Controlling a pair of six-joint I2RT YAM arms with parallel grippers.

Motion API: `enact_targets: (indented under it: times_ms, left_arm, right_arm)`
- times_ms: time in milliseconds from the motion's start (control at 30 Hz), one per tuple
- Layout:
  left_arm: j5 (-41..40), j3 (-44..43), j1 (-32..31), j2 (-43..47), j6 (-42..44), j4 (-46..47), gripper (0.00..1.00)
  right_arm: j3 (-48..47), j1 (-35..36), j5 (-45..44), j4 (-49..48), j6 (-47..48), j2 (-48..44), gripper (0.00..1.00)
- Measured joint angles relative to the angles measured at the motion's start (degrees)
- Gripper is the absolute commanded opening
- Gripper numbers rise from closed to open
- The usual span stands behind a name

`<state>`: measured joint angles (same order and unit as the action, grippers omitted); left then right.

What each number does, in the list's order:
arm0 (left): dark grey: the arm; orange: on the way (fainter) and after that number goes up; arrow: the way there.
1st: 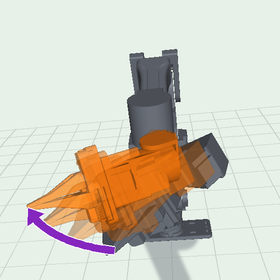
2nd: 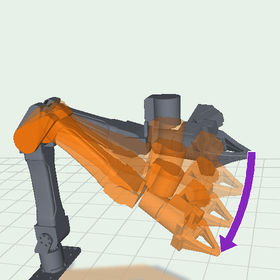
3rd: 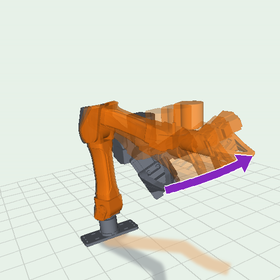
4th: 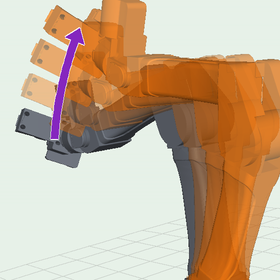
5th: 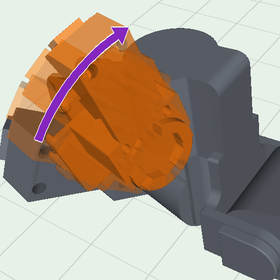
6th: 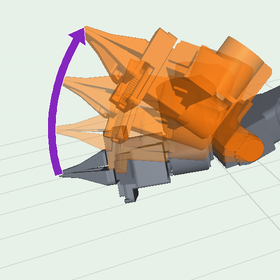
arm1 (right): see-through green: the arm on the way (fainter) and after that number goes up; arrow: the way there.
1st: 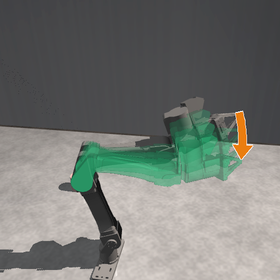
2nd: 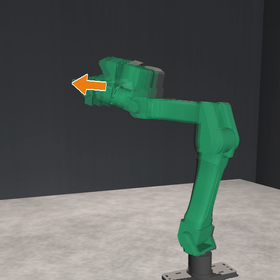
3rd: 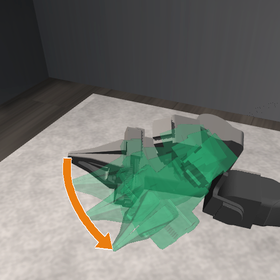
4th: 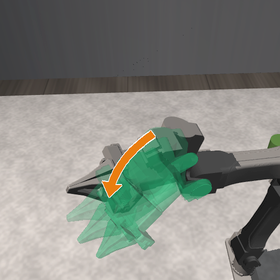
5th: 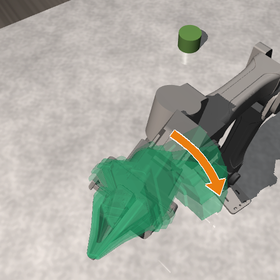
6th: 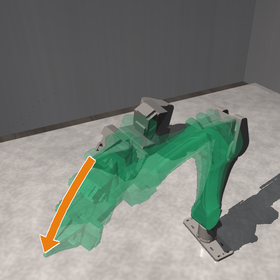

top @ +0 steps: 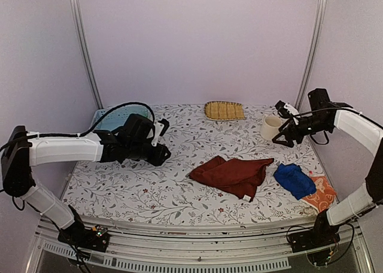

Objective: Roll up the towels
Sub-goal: Place the towel at the center of the board, then pick up the towel from the center of the board.

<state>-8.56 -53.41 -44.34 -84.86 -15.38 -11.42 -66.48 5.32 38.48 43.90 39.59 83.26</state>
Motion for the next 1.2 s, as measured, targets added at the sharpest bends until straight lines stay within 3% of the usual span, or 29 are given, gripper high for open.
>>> enact_targets:
  times_ms: [167, 267, 367, 500, 733, 900, 1067, 1200]
  left_arm:
    - [8.8, 0.0, -1.0, -3.9, 3.9, 2.9, 0.24]
    - [13.6, -0.1, -2.6, -7.1, 6.7, 4.3, 0.25]
    - [17.0, -1.2, -4.4, -10.3, 8.9, 4.5, 0.33]
    - [18.6, -3.4, -6.0, -12.9, 10.2, 4.5, 0.36]
    - [18.3, -4.6, -6.3, -13.0, 10.3, 4.5, 0.38]
    - [18.0, -4.6, -6.3, -13.0, 10.2, 4.2, 0.38]
    - [17.0, -4.7, -6.3, -13.2, 10.2, 3.9, 0.38]
    - [16.6, -4.7, -6.3, -13.2, 10.0, 3.8, 0.38]
  right_arm:
    - [4.4, -1.2, 0.7, -5.8, -1.0, -12.5, 0.97]
    - [5.1, 1.1, 4.3, -5.4, 2.0, -14.9, 0.59]
    - [5.2, 6.9, 3.6, -3.6, 6.1, -11.1, 0.46]
    - [9.9, 12.0, -0.8, -1.3, 11.2, -4.1, 0.47]
    - [19.7, 19.8, -14.2, 0.1, 17.9, -4.7, 0.58]
    - [22.8, 21.1, -21.9, -1.3, 20.4, -5.0, 0.58]
    - [24.2, 21.7, -28.0, -4.9, 20.9, -3.9, 0.55]
    - [24.5, 22.1, -31.1, -7.1, 20.9, -3.3, 0.44]
